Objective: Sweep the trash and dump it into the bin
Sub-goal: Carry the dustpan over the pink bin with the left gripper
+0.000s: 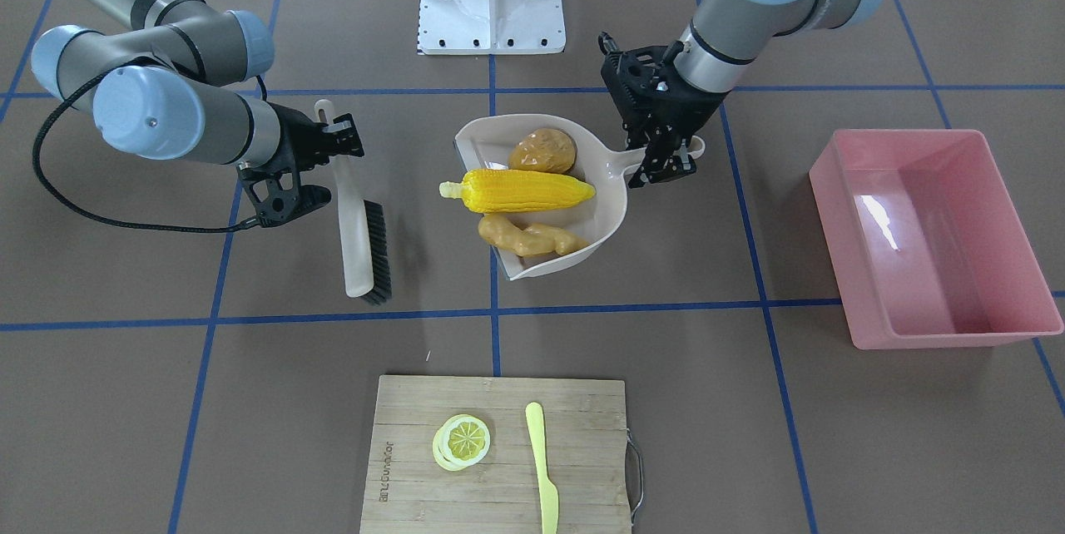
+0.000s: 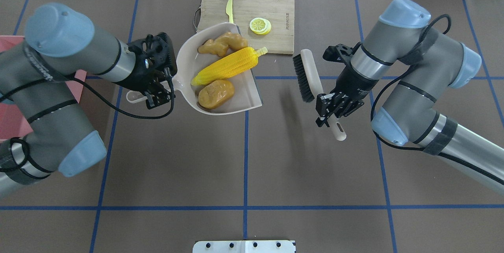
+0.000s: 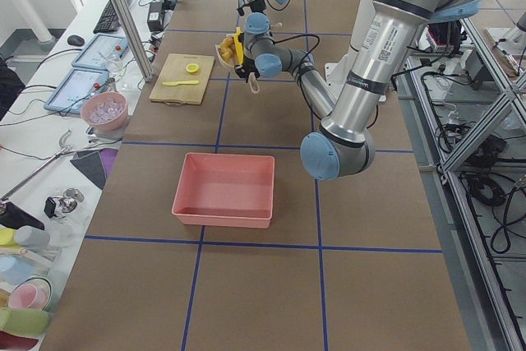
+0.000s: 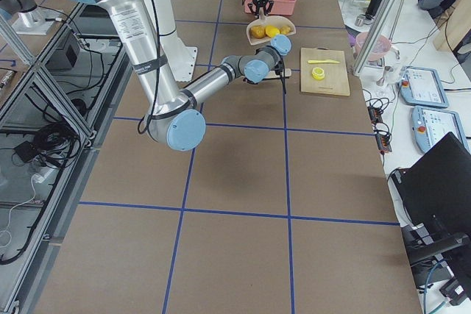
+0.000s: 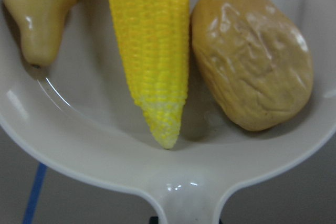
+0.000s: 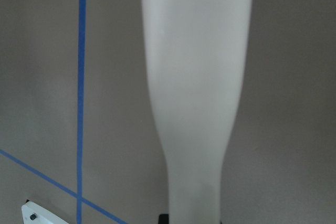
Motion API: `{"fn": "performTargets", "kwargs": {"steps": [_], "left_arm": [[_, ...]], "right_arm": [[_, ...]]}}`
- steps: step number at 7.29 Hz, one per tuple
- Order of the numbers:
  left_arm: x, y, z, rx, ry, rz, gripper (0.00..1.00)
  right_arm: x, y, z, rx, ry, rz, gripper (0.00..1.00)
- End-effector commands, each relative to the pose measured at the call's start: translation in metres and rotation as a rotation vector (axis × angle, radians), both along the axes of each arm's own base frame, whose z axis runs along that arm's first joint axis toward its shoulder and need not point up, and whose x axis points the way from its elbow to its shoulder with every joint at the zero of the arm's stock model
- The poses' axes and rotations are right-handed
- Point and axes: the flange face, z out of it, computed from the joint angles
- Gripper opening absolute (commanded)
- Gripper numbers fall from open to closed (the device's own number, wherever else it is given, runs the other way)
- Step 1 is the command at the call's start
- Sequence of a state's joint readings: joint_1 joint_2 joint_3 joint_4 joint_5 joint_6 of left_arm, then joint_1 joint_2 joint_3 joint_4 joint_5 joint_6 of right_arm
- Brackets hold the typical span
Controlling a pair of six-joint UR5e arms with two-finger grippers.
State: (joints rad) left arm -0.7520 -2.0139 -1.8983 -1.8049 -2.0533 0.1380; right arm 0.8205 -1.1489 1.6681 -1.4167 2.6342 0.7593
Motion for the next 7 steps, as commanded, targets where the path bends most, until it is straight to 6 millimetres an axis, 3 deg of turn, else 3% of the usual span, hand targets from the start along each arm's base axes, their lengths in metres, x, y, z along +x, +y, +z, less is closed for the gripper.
{"fn": "performTargets", "kwargs": {"steps": [1,2,3,4,5,6,7], "left_arm": [[-0.066,-0.018,0.01,-0.02,0.016,-0.078,0.0],[-0.097,-0.025,0.027,-0.057,0.012,-0.102,0.0],[-0.119,-0.031,0.039,-0.088,0.013,-0.114,0.0],[-0.132,-0.033,0.051,-0.113,0.011,-0.121,0.0],[-0.152,-0.035,0.065,-0.142,0.011,-0.13,0.0],[-0.174,-0.036,0.085,-0.184,0.008,-0.143,0.0],[-0.195,-0.034,0.103,-0.227,0.015,-0.151,0.0]], "right_arm": [[0.077,-0.021,0.024,-0.076,0.102,0.14,0.0],[0.106,-0.018,0.035,-0.084,0.203,0.213,0.0],[0.114,-0.003,0.05,-0.091,0.288,0.231,0.0],[0.131,0.022,0.092,-0.07,0.332,0.197,0.0],[0.151,0.044,0.148,0.01,0.365,0.107,0.0],[0.172,0.056,0.181,0.026,0.381,0.069,0.0],[0.178,0.066,0.206,-0.001,0.406,0.052,0.0]]}}
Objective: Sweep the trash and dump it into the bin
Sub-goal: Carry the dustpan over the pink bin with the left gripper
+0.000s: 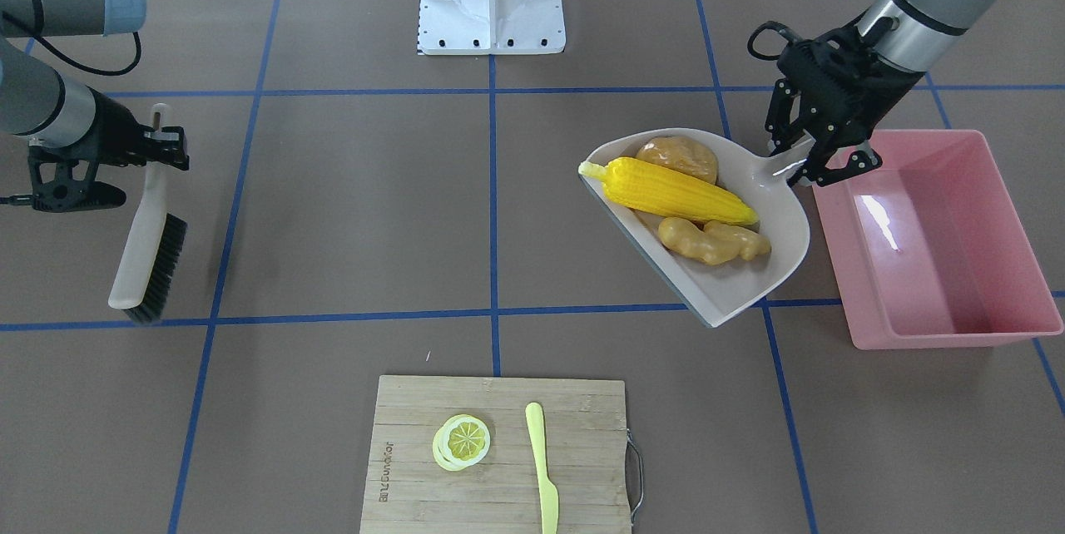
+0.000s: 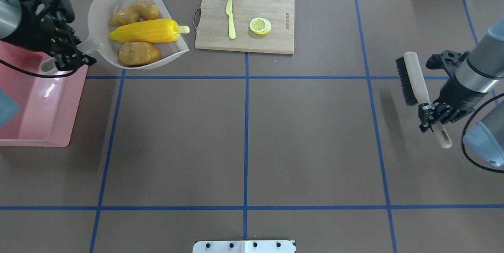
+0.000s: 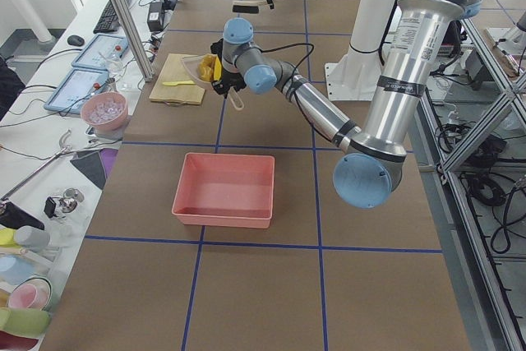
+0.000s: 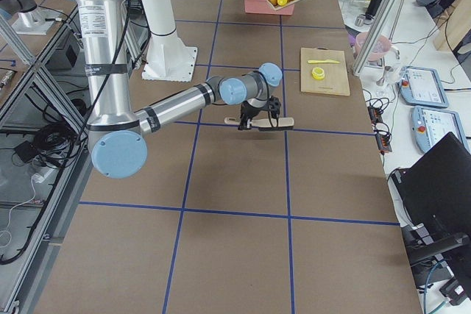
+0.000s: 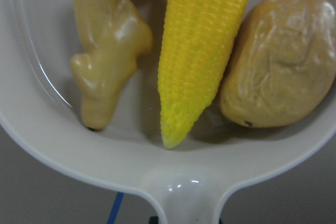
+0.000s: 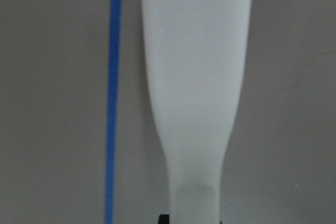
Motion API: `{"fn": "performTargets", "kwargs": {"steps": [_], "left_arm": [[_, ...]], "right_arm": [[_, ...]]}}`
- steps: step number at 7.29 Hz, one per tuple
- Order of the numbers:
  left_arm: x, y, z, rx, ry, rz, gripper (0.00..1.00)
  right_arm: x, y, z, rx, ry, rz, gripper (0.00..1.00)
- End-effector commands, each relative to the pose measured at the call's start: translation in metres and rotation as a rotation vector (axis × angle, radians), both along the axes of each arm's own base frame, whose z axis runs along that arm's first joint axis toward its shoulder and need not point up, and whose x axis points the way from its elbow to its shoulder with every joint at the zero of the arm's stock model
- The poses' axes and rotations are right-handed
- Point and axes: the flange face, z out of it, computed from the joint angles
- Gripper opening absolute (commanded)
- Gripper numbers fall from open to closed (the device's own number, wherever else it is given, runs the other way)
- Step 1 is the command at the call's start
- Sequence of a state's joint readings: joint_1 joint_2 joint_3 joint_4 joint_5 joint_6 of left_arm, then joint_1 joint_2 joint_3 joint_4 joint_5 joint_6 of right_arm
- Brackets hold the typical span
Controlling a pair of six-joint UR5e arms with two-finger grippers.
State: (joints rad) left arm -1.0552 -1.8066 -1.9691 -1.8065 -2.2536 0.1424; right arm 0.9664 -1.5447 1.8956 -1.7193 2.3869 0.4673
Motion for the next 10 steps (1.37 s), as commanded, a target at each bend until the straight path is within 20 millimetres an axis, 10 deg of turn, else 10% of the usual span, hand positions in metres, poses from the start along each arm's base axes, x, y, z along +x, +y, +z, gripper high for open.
{"fn": "performTargets", "kwargs": {"steps": [1,4,7,10], "left_arm": [[-0.042,0.007,0.041,-0.099,0.021,-0.006,0.0],[-0.11,0.029,0.102,-0.244,0.067,-0.047,0.0],[-0.182,0.065,0.156,-0.403,0.147,-0.12,0.0],[-0.203,0.122,0.21,-0.567,0.177,-0.135,0.0]], "right_arm": [[0.015,0.016,0.054,-0.026,0.042,-0.053,0.0],[-0.009,-0.021,0.031,-0.033,0.054,-0.002,0.0],[-0.014,-0.027,0.051,-0.084,0.082,0.017,0.0],[-0.023,-0.029,0.048,-0.08,0.078,0.004,0.0]]}}
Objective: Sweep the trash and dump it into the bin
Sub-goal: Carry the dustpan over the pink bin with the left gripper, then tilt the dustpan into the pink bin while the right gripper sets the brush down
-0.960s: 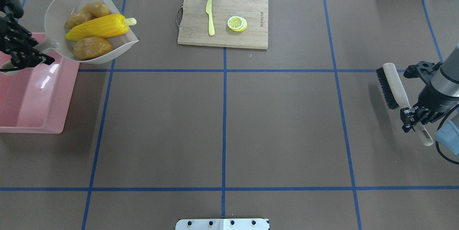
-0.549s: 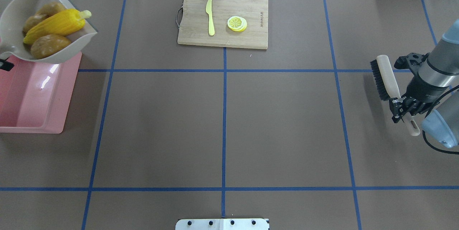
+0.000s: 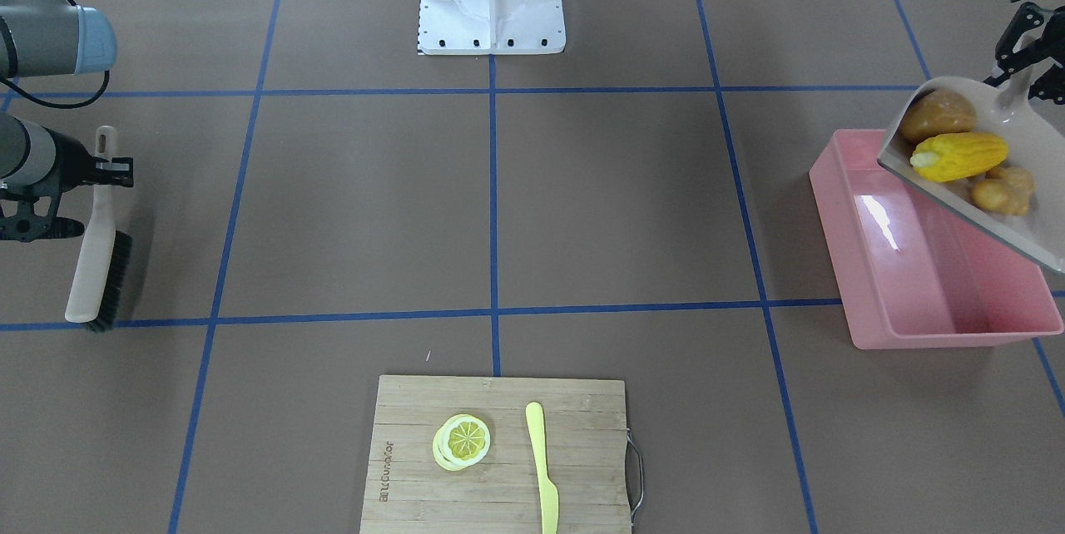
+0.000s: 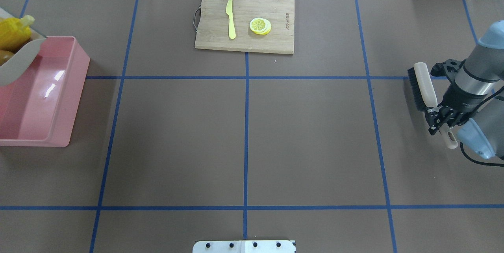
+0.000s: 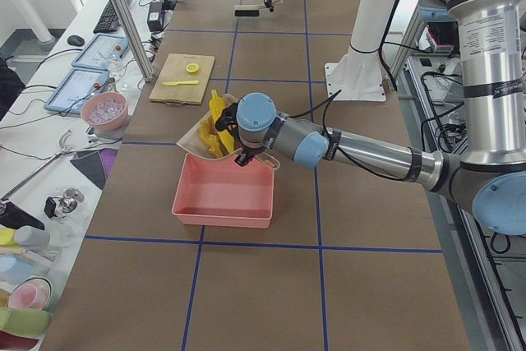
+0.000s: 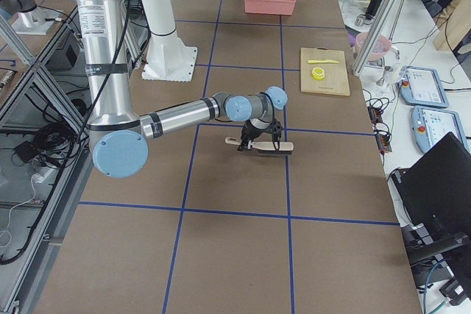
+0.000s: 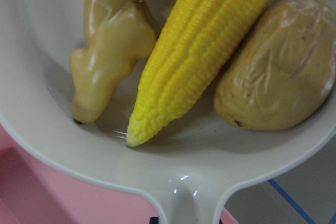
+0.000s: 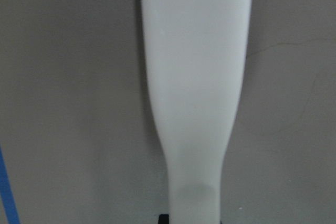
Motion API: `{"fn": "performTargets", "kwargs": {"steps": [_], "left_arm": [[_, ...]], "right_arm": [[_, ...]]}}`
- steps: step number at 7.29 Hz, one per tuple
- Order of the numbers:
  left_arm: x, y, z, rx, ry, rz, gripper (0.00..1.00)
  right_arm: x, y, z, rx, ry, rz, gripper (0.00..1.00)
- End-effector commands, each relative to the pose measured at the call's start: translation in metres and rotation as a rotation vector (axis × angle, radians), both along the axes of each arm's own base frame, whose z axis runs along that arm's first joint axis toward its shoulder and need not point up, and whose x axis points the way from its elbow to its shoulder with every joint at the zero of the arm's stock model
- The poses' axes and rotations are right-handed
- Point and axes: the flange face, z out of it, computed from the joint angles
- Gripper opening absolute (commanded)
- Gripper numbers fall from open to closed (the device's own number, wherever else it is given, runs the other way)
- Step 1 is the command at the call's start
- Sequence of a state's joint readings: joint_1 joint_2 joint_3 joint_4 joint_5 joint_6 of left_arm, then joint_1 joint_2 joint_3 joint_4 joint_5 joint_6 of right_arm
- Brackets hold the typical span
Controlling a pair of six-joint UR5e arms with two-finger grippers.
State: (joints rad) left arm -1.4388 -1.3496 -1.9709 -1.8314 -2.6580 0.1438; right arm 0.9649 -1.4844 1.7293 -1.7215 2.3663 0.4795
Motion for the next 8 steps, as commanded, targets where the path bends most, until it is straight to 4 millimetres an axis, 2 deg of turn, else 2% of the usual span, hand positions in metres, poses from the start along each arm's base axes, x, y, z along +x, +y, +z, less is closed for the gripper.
{"fn": "performTargets", "kwargs": {"steps": [1,2,3,5,7,8], "left_arm": [[-0.01,0.044,0.024,-0.142,-0.013,-0.009,0.0],[-0.011,0.056,0.017,-0.193,-0.023,-0.009,0.0],[-0.012,0.062,0.027,-0.268,-0.044,-0.012,0.0],[-0.014,0.071,0.017,-0.325,-0.139,-0.024,0.0],[0.008,0.08,0.013,-0.394,-0.199,0.056,0.0],[0.024,0.084,0.005,-0.398,-0.243,0.104,0.0]], "right_arm": [[-0.011,-0.006,-0.01,0.014,-0.01,-0.01,0.0],[-0.016,-0.008,-0.012,0.016,-0.012,-0.015,0.0],[-0.019,-0.01,-0.008,0.009,-0.007,-0.018,0.0],[-0.023,-0.011,-0.004,0.005,-0.002,-0.023,0.0],[-0.025,-0.012,-0.006,0.006,-0.005,-0.024,0.0],[-0.028,-0.014,-0.007,0.007,-0.004,-0.027,0.03]]}}
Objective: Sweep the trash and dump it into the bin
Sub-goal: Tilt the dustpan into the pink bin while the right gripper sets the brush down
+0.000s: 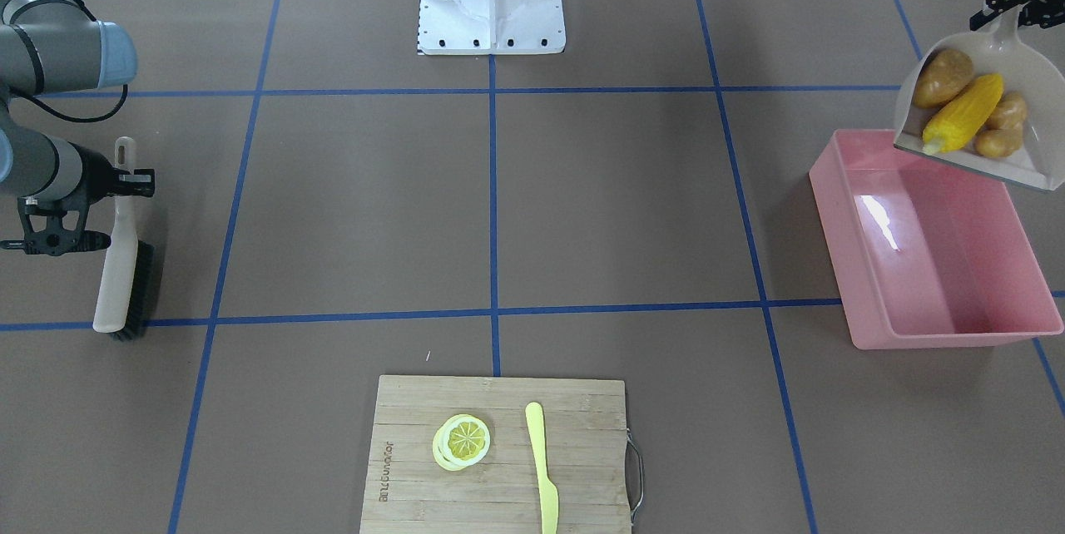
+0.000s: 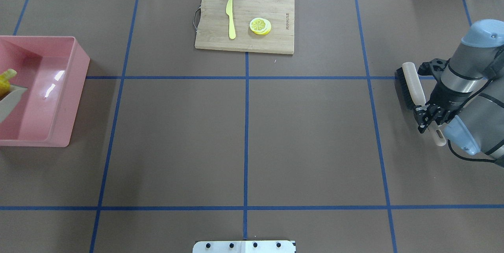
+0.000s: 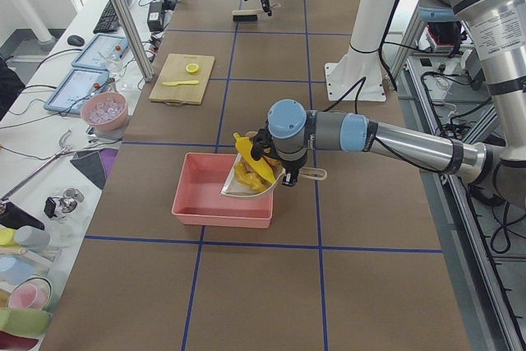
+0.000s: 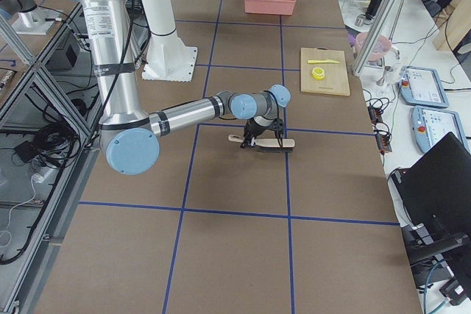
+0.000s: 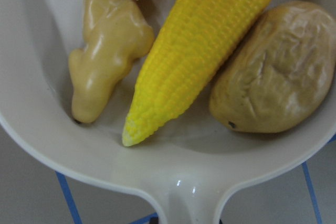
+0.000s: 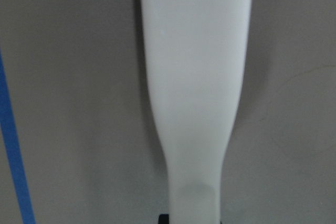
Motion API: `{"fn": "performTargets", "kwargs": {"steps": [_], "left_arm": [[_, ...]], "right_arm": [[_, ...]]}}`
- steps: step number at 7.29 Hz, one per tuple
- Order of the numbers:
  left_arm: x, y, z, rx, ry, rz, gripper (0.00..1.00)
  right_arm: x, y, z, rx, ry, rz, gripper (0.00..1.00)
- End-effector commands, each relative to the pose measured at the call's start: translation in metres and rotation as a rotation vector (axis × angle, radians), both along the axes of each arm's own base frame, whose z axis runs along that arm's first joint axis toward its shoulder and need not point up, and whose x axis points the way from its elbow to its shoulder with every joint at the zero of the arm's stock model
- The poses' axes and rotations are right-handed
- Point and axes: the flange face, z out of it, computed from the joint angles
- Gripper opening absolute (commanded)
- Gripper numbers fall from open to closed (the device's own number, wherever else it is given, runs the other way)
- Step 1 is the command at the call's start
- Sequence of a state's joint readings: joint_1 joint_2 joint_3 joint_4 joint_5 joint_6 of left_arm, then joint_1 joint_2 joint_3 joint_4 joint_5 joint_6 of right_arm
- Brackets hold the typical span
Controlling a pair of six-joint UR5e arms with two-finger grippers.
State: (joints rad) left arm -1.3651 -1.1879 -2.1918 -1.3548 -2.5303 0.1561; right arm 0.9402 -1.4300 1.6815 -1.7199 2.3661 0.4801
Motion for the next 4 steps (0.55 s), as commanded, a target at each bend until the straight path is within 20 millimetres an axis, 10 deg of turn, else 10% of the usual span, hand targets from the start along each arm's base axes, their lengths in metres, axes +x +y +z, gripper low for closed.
{"fn": "performTargets", "kwargs": {"steps": [1,4], "left_arm": [[0.028,0.011,-0.004,-0.069,-0.055,0.101,0.0],[0.038,0.018,0.004,-0.171,-0.086,0.143,0.0]], "right_arm": [[-0.006,-0.005,-0.002,0.0,0.001,-0.003,0.11],[-0.007,-0.005,-0.001,-0.008,0.002,0.001,0.2]]}}
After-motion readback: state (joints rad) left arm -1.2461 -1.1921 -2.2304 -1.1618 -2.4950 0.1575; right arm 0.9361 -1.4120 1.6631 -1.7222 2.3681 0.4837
